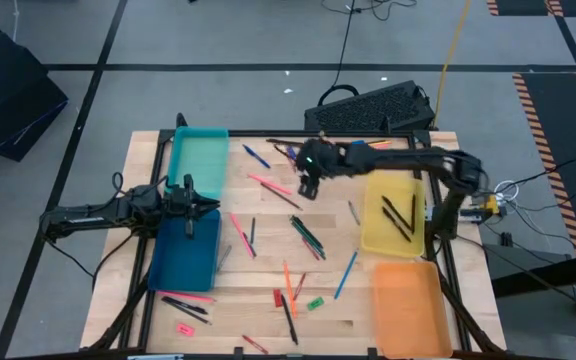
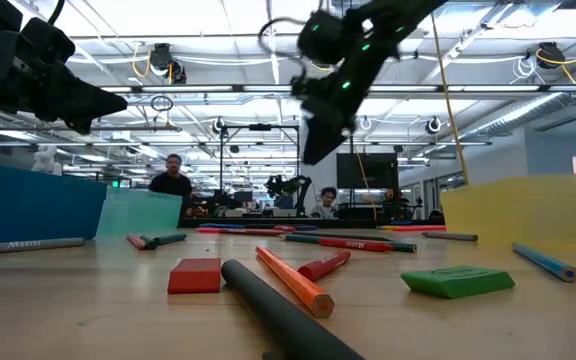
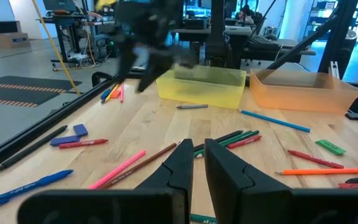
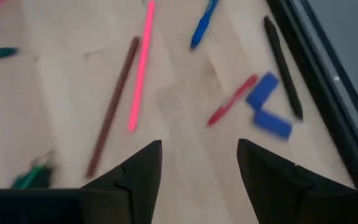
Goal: Sort crayons/erasers/pens/pencils in bins
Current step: Put the black pen into the yellow bin
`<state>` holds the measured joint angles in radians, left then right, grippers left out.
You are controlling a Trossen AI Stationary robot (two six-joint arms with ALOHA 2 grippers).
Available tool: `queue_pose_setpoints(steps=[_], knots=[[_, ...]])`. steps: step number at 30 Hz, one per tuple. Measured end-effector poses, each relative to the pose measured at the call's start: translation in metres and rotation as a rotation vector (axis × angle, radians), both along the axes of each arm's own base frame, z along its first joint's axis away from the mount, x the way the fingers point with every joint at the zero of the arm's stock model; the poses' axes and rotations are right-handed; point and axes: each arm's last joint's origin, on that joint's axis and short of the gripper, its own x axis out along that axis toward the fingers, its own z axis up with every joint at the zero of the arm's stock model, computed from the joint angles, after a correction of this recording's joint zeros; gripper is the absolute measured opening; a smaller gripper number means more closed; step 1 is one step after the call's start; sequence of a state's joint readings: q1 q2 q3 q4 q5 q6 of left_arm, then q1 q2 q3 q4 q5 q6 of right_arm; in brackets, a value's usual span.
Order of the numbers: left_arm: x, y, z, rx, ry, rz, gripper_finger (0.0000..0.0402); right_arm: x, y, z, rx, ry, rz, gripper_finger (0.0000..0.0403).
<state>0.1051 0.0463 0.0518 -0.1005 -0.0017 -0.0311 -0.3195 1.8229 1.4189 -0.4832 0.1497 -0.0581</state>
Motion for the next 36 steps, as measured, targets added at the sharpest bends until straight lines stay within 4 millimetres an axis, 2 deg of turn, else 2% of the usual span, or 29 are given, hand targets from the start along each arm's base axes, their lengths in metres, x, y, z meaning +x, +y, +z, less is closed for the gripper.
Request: queue_pose_setpoints(steps=[4,9,12,18,22,27,36], knots=[[0.0,0.0,0.0,0.0,0.0,0.0,0.0044,0.019,-0.054,-0.014,-0.049,0.041,0.007,0.0206],[0.0,0.0,0.0,0.0,0.0,0.0,0.0044,0.025,-0.115,-0.044,0.05,0.037,0.008,0.0204],[0.0,0.0,0.0,0.0,0.0,0.0,0.0044,0.029,-0.141,-0.056,0.071,0.025,0.011,0.0204],[0.0,0.0,0.0,0.0,0.0,0.0,0.0044,0.028,-0.179,-0.076,0.164,0.036,0.025,0.0204],[0.0,0.0,0.0,0.0,0.0,0.0,0.0044,0.018,-0.194,-0.091,0.224,0.051,0.042,0.0203],[0.0,0.0,0.0,0.0,0.0,0.0,0.0044,0.012,-0.2,-0.094,0.252,0.047,0.042,0.0193],[0.0,0.0,0.0,0.0,0.0,0.0,0.0044,0.008,-0.199,-0.097,0.212,0.131,0.082,0.0119]])
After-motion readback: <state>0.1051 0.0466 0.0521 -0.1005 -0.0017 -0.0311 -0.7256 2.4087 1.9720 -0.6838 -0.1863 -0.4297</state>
